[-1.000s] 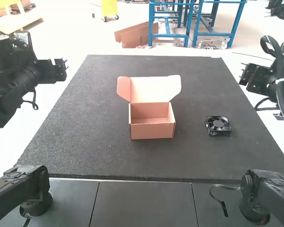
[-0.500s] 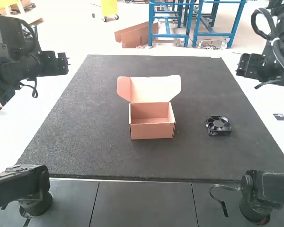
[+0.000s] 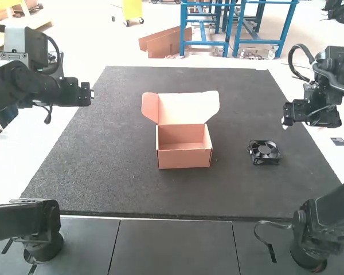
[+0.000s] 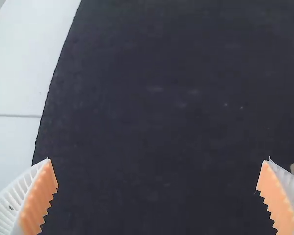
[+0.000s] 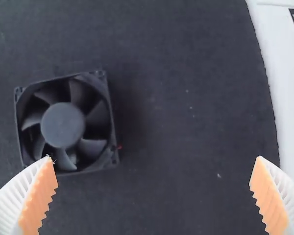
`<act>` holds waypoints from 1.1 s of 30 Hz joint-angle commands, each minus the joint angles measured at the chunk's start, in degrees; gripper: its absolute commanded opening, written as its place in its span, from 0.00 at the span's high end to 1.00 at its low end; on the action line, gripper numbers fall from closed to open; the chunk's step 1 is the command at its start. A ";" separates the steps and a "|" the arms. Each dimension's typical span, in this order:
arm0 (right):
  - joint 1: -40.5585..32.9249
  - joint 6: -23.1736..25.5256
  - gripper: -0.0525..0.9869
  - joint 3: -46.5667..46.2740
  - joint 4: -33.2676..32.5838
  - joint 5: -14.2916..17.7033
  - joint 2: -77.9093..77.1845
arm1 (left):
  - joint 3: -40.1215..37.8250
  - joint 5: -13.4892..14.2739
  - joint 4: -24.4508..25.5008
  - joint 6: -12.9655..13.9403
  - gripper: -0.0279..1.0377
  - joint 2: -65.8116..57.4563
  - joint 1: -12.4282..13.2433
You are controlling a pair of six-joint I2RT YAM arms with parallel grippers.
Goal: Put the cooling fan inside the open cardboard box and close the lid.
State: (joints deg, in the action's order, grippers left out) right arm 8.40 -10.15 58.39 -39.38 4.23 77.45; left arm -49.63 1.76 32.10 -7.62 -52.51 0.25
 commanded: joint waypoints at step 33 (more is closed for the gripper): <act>4.34 -0.04 0.08 10.25 3.08 -5.90 26.96 | -1.09 -1.23 -0.28 1.46 0.07 -0.57 -0.25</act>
State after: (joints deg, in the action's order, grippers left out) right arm 12.34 -11.05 66.06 -36.27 -1.10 103.28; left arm -49.91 1.26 32.12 -6.66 -52.97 0.25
